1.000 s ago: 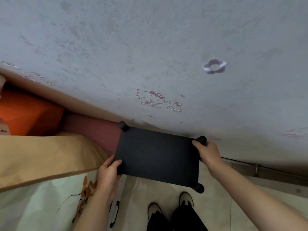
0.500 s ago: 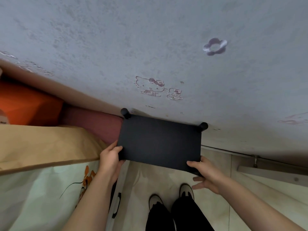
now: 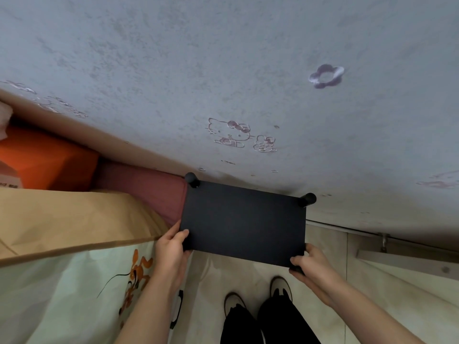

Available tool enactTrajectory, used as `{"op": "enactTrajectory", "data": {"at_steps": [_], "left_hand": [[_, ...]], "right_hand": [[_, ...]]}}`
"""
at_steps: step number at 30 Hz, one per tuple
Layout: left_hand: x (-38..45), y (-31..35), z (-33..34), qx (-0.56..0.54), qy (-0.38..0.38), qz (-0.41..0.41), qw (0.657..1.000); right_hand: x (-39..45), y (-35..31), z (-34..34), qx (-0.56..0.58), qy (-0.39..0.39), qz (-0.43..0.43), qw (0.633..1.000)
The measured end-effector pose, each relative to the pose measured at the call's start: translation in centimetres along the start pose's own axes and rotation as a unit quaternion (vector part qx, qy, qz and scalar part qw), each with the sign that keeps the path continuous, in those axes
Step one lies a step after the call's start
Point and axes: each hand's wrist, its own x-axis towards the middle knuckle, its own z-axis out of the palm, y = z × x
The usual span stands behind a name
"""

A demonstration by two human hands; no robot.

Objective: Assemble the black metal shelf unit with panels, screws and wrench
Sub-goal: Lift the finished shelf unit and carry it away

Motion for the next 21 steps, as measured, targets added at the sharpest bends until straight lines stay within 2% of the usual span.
{"op": "enactTrajectory", "data": {"at_steps": [7, 13, 21], "left_hand": [[0.3, 0.2, -0.5, 0.056, -0.007, 0.033, 0.998], [0.0, -0.4, -0.8, 0.131, 0.065, 0.058, 0.988], [-3.3, 0.1, -0.9, 0.220, 0.054, 0.107, 0.968]], "right_hand": [[0.0, -0.8, 0.9, -0.001, 0.012, -0.005, 1.000], [-0.2, -0.5, 0.5, 0.013, 0.002, 0.015, 1.000], [-2.7, -1.3, 0.3, -0.038, 0.008, -0.007, 0.999]]}}
